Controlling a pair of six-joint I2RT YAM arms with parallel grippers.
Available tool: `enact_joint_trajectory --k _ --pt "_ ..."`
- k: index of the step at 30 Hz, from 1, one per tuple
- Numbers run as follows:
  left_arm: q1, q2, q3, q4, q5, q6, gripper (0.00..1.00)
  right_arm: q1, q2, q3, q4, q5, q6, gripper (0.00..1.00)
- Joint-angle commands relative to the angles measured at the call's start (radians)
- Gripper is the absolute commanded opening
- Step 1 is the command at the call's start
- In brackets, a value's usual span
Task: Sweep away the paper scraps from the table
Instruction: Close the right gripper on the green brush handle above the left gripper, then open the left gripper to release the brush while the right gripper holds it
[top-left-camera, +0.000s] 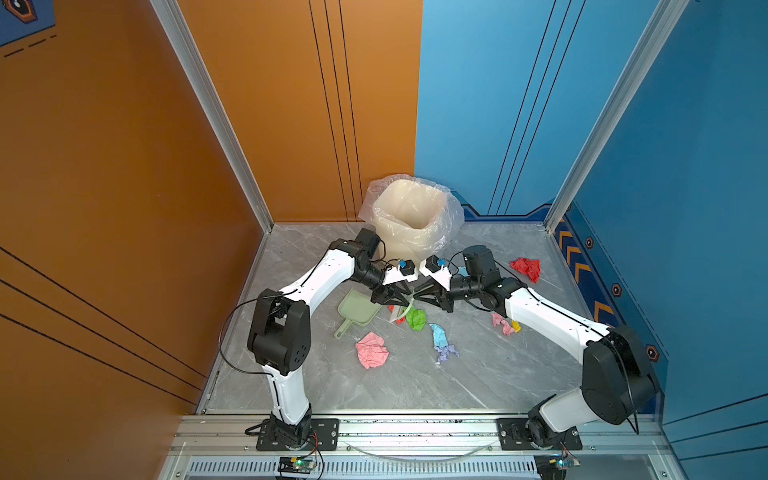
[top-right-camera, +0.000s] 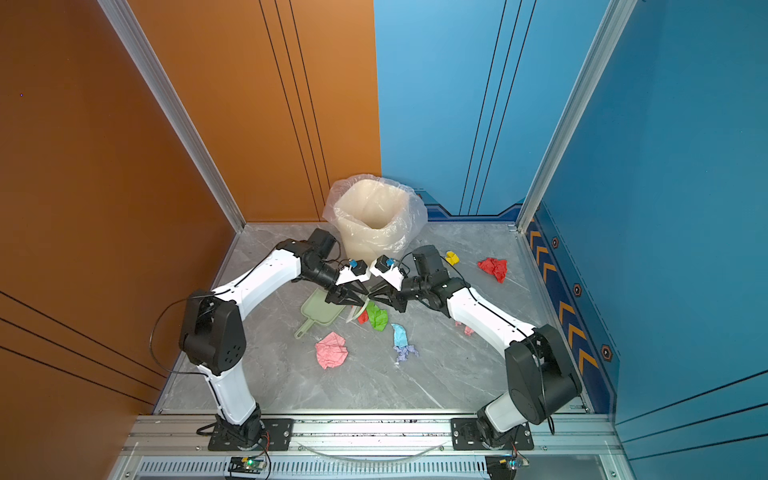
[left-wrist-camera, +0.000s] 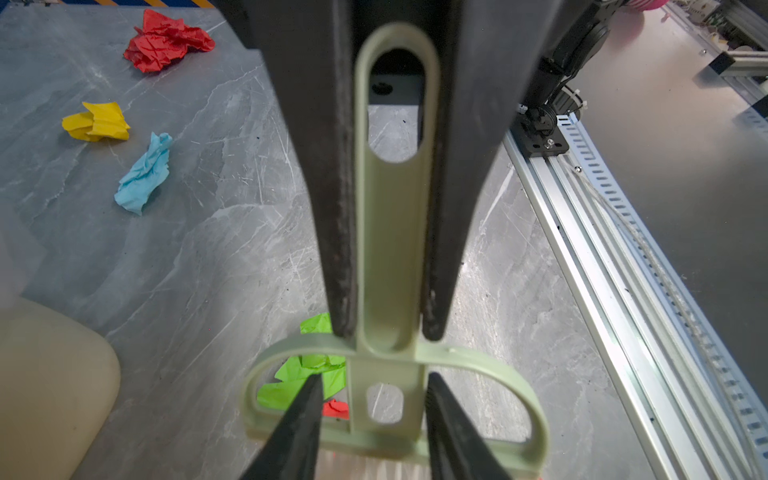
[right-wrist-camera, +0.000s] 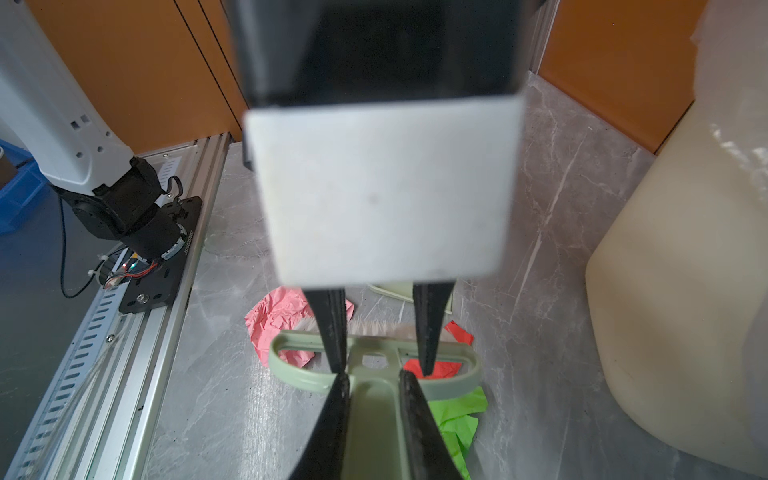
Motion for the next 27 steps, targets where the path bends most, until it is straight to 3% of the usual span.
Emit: enact_joint_trajectory --k 1,2,3,13,14,16,20,24,27 --pt "0.009 -0.043 0.004 -0.014 -0.011 0.000 0.56 0.001 -0.026 -0.014 0.012 -0.002 0.017 0.00" --pt "0.010 -0.046 0.001 -0.014 -0.017 0.001 0.66 0.000 -0.029 -0.019 0.020 -0.002 0.021 0.00" --pt "0.012 -0.050 -0.003 -0.013 -0.021 0.004 0.98 -0.003 -0.031 -0.022 0.023 -0.005 0.023 0.00" --pt "0.072 -0.086 -0.029 0.002 -0.066 -0.064 0.98 -0.042 -0.083 -0.060 0.019 -0.007 0.030 0.00" --pt "0.081 -0.092 -0.035 0.022 -0.073 -0.116 0.98 -0.047 -0.093 -0.063 0.017 -0.003 0.035 0.00" --pt "0.094 -0.104 -0.038 0.101 -0.131 -0.342 0.98 -0.060 -0.116 -0.076 0.014 0.001 0.046 0.00" --pt "0.095 -0.098 -0.001 0.155 -0.368 -0.710 0.98 -0.079 -0.171 -0.107 0.010 0.023 0.067 0.00" --pt "0.090 -0.076 0.009 0.154 -0.581 -0.957 0.98 -0.104 -0.231 -0.147 0.011 0.034 0.084 0.00" --pt "0.059 -0.090 -0.038 0.154 -0.645 -1.046 0.98 -0.125 -0.273 -0.172 0.014 0.059 0.112 0.00"
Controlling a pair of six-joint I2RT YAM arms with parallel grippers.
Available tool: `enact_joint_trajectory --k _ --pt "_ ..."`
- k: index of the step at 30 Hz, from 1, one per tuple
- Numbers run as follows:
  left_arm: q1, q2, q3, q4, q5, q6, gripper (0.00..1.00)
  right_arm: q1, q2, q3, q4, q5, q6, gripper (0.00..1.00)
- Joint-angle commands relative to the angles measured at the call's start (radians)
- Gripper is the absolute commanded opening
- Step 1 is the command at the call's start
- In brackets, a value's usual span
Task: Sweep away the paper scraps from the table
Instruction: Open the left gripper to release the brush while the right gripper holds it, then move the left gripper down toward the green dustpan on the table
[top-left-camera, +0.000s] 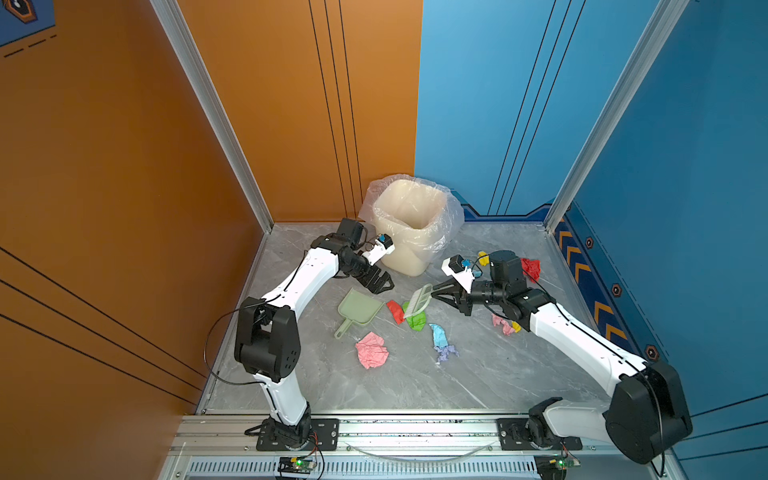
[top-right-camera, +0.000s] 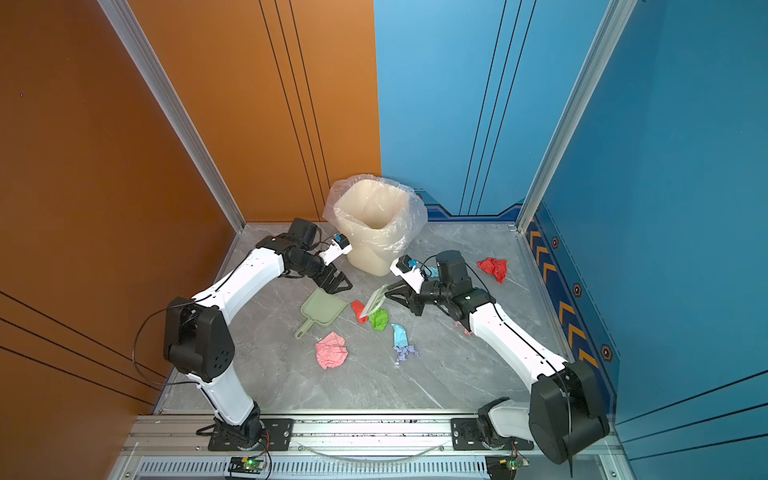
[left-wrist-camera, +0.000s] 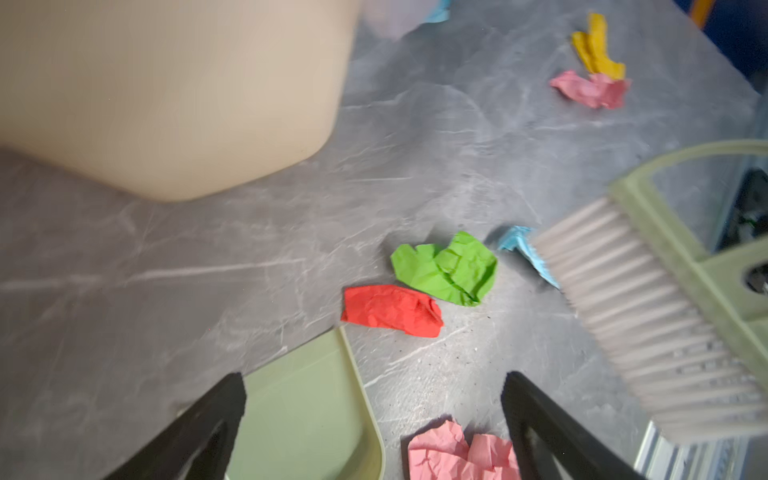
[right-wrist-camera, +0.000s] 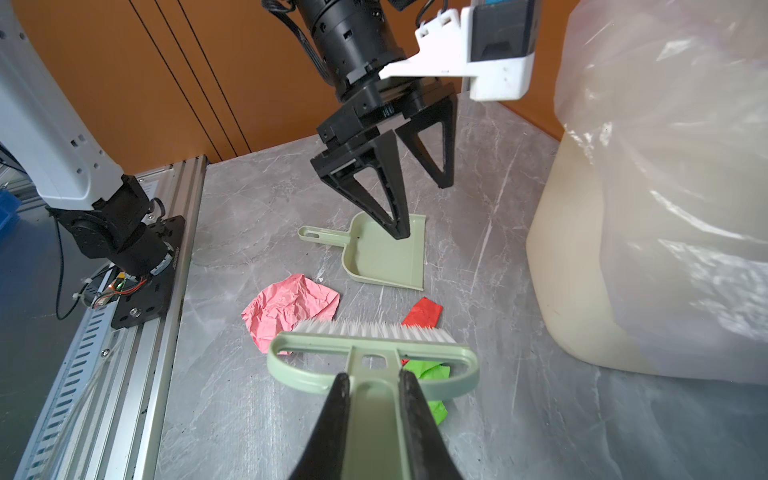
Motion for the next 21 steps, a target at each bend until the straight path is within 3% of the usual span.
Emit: enact_joint_trajectory --k 1,12,21 --pt "-0.042 -0.023 -0.035 0.005 -0.183 -0.245 0.98 -0.025 -0.055 -0.030 0.010 0.040 0.051 0.00" --pt "-0.168 -0.193 -0.295 0.016 -0.415 -0.545 0.98 -0.033 -0.127 -0.088 0.074 0.130 0.138 0.00" --pt "-0.231 -0.449 -0.501 0.066 -0.544 -0.655 0.98 -0.003 -0.128 -0.118 0.121 0.156 0.208 0.00"
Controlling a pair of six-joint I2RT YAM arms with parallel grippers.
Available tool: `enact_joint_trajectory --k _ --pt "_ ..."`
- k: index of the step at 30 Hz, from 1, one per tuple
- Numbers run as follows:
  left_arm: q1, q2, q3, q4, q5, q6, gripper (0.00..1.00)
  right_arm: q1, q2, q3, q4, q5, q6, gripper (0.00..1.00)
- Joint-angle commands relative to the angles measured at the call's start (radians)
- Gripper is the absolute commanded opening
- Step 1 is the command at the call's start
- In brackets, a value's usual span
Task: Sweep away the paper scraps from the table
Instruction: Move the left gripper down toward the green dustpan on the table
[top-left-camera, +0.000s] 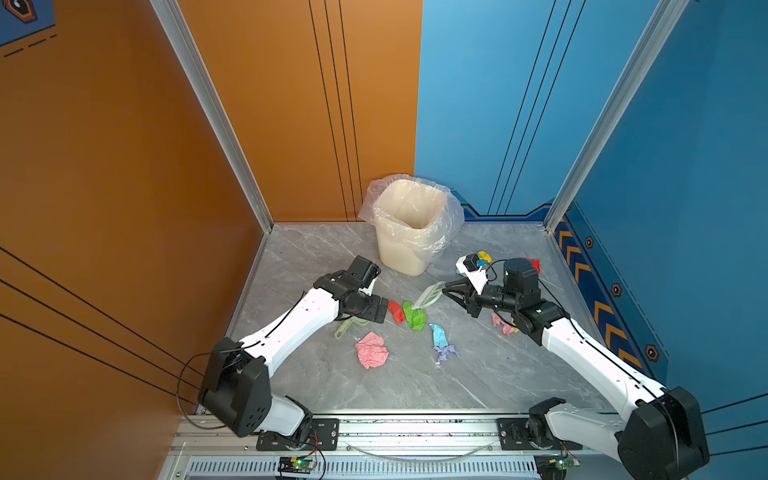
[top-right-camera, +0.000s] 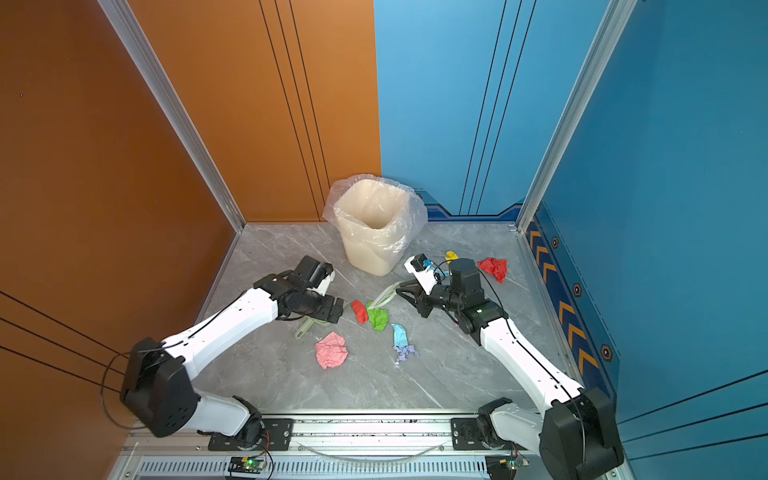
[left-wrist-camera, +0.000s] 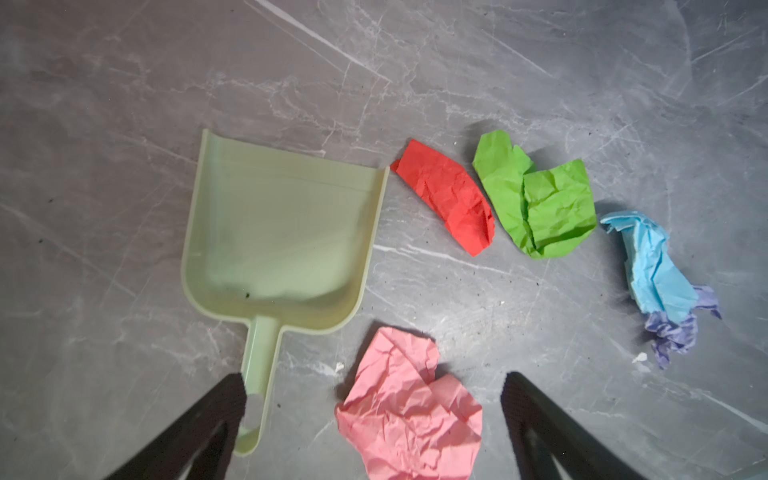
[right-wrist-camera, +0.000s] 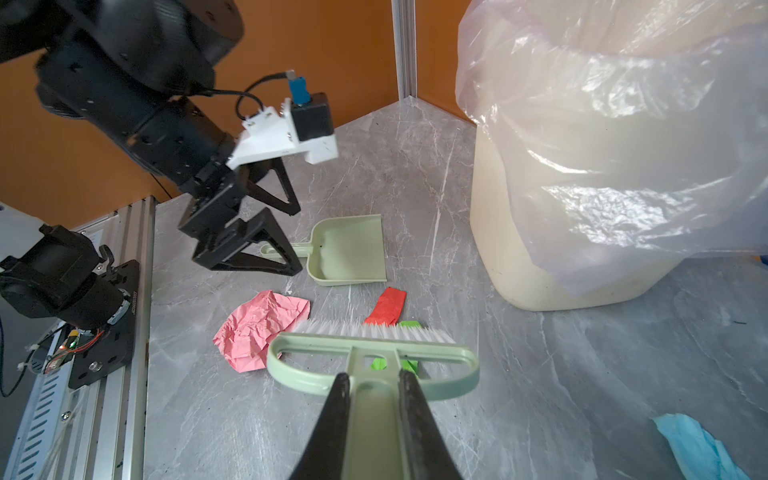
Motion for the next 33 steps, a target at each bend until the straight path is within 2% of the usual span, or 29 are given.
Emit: enact_joint_trajectory --k 1,10,14,20,23,27,30,33 --pt "-0.006 -0.098 -0.105 0.033 -0.078 -0.063 0.98 0.023 -0.015 -0.017 0.042 0.033 0.049 0.00" --pt "0.059 -0.375 -0.369 0.270 -0.061 -0.069 0.98 0.092 -0.004 -0.025 0.081 0.101 0.072 0.00" --pt "0.129 -0.431 -0.438 0.309 0.025 -0.063 0.98 0.105 -0.008 -0.026 0.079 0.144 0.073 0.00" --pt "0.205 -0.424 -0.494 0.331 0.106 -0.029 0.98 0.158 -0.023 -0.030 0.079 0.239 0.104 0.00" --pt "0.231 -0.393 -0.473 0.311 0.153 0.009 0.98 0.199 -0.024 -0.037 0.085 0.300 0.110 0.00" --pt "0.255 -0.352 -0.436 0.286 0.147 0.046 0.98 0.247 -0.012 -0.036 0.090 0.372 0.119 0.00" --pt "0.274 -0.330 -0.430 0.294 0.193 0.027 0.98 0.271 -0.002 -0.034 0.092 0.406 0.122 0.00" --pt "0.270 -0.318 -0.436 0.291 0.182 0.005 0.99 0.281 0.006 -0.033 0.094 0.420 0.129 0.00"
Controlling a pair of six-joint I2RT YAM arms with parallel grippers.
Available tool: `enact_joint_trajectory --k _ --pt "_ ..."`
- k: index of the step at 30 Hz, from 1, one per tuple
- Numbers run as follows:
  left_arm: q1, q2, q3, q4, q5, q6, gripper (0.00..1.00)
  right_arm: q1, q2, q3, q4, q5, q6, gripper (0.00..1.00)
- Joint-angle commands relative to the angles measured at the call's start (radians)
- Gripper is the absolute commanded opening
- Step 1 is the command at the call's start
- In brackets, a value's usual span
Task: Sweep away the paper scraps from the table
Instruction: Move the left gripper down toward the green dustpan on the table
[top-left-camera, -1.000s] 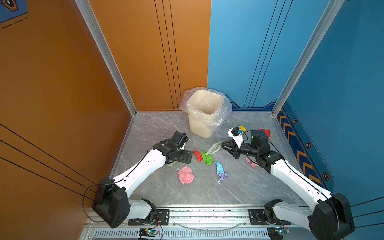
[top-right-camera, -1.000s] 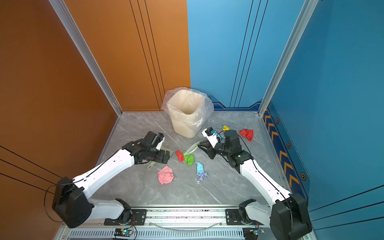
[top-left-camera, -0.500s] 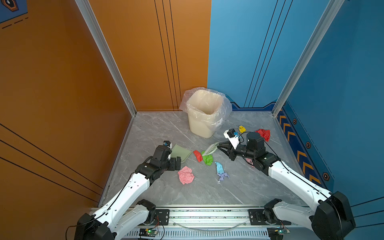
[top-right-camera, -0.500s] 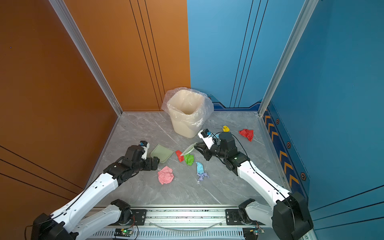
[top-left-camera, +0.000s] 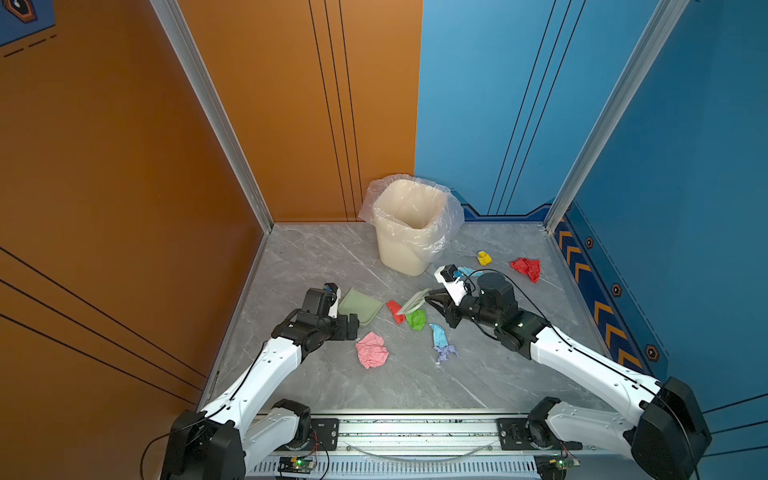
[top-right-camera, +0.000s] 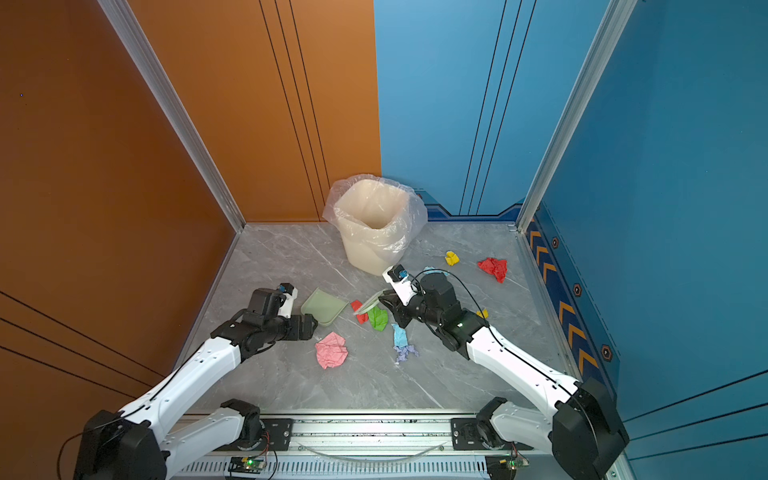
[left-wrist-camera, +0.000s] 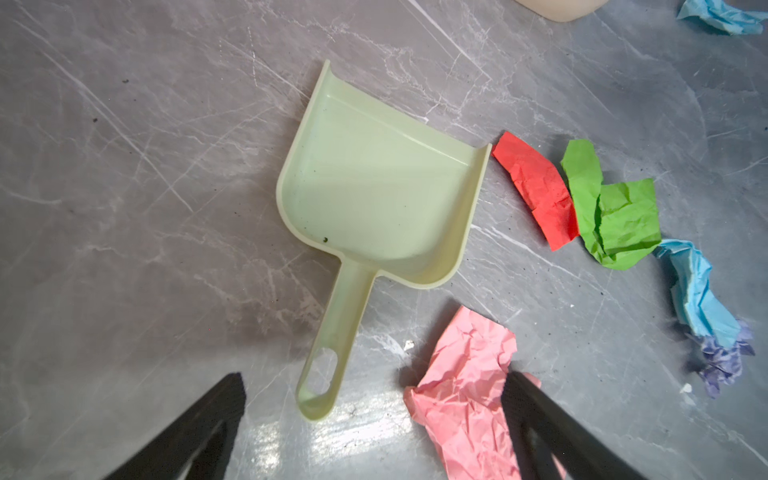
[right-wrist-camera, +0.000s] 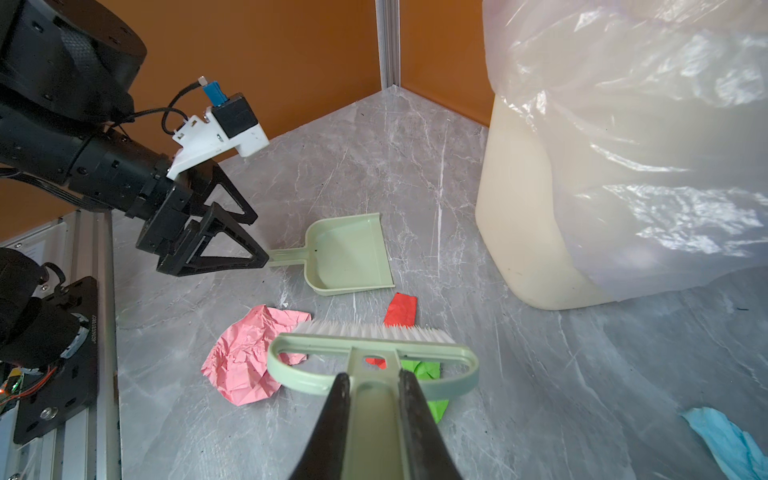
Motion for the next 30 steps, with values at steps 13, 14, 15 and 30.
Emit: enact_joint_trajectory --k 13,14,15,30 --pt "0.009 0.045 0.052 -0.078 -0.028 0.031 0.99 0.042 0.031 -0.010 0.029 0.086 0.032 0.00" --pt "0.009 0.056 0.052 -0.078 -0.027 0.034 0.99 0.043 0.034 -0.009 0.030 0.086 0.032 0.00" --pt "0.009 0.066 0.053 -0.079 -0.028 0.036 0.99 0.045 0.038 -0.008 0.031 0.090 0.032 0.00" --pt "0.028 0.198 0.127 -0.127 -0.046 0.117 1.00 0.054 0.068 -0.013 0.046 0.099 0.038 0.00"
